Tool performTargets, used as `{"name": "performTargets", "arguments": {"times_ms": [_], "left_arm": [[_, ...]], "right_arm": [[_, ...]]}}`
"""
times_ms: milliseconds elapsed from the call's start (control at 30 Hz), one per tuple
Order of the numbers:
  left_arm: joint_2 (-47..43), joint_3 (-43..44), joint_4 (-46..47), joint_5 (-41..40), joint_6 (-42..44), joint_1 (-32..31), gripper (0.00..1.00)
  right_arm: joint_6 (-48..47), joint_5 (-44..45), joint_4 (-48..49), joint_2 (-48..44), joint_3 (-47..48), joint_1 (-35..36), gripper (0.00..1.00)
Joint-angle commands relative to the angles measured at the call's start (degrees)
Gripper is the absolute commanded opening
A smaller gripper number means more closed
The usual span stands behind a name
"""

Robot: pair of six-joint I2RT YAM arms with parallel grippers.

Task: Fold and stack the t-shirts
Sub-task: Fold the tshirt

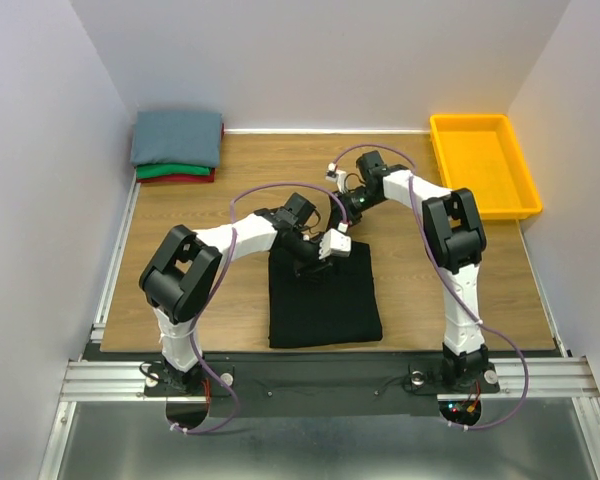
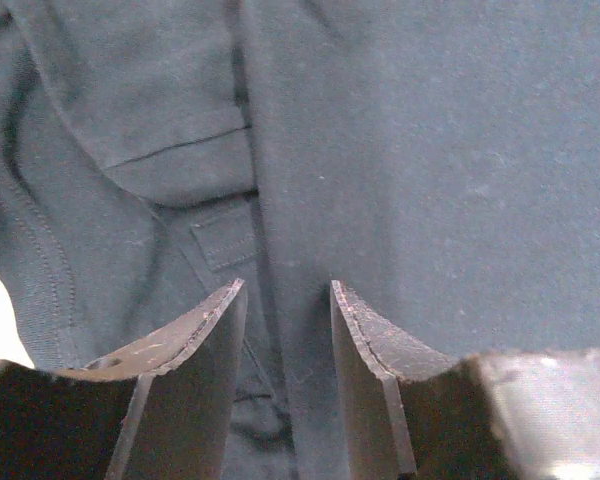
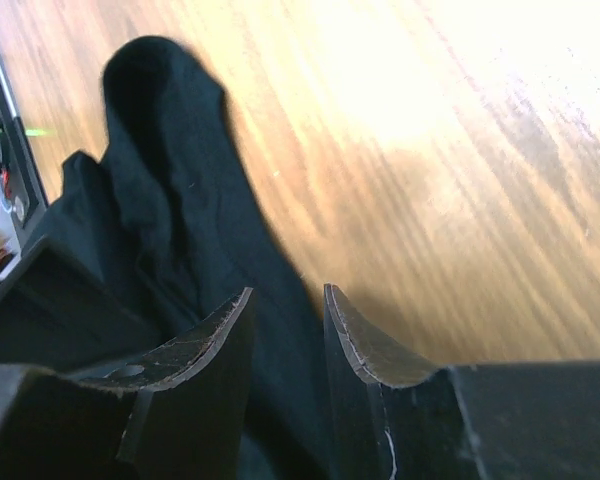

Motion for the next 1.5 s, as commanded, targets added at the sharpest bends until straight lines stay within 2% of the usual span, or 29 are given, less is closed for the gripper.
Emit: {"name": "performTargets", "arguments": {"times_ms": [0, 200, 500, 567, 600, 700, 1067, 1233, 1467], "left_arm": [[0.4, 1.4, 2.0, -0.6, -1.3, -0.3, 0.49], [0.4, 0.9, 1.2, 0.6, -0.6, -1.1, 0.39], [1.1, 1.1, -2.4, 2.2, 1.4, -1.5, 0.38], [1.4, 1.4, -3.3, 2.0, 1.4, -1.6, 0.32], [1.4, 1.6, -3.3, 1.8, 1.4, -1.6, 0.21], [0.4, 1.8, -2.8, 0.4, 1.0, -1.6, 0.00], [-9.0, 1.3, 6.6, -13.0, -0.8, -1.7, 0.00], [-8.1, 2.6, 8.2, -18.3, 2.1, -1.7, 0.00], [-5.2, 6.4, 11.0, -21.2, 5.2, -0.5, 0.00]], "right_arm": [[3.5, -2.1, 5.5, 2.2, -0.6, 0.5, 0.39], [6.2, -3.7, 8.2, 4.9, -0.1, 0.5, 0.39], [7.2, -5.4, 8.8, 7.0, -1.2, 0.5, 0.39], [7.3, -5.6, 8.8, 7.5, -1.4, 0.5, 0.38], [7.3, -5.6, 8.8, 7.7, -1.6, 0.5, 0.37], [7.5, -6.3, 8.9, 8.6, -2.4, 0.5, 0.34], [7.5, -9.8, 9.1, 11.1, -5.8, 0.5, 0.29], [7.5, -10.5, 9.1, 11.6, -6.0, 0.5, 0.28], [7.5, -11.1, 9.0, 11.9, -5.9, 0.5, 0.29]]}}
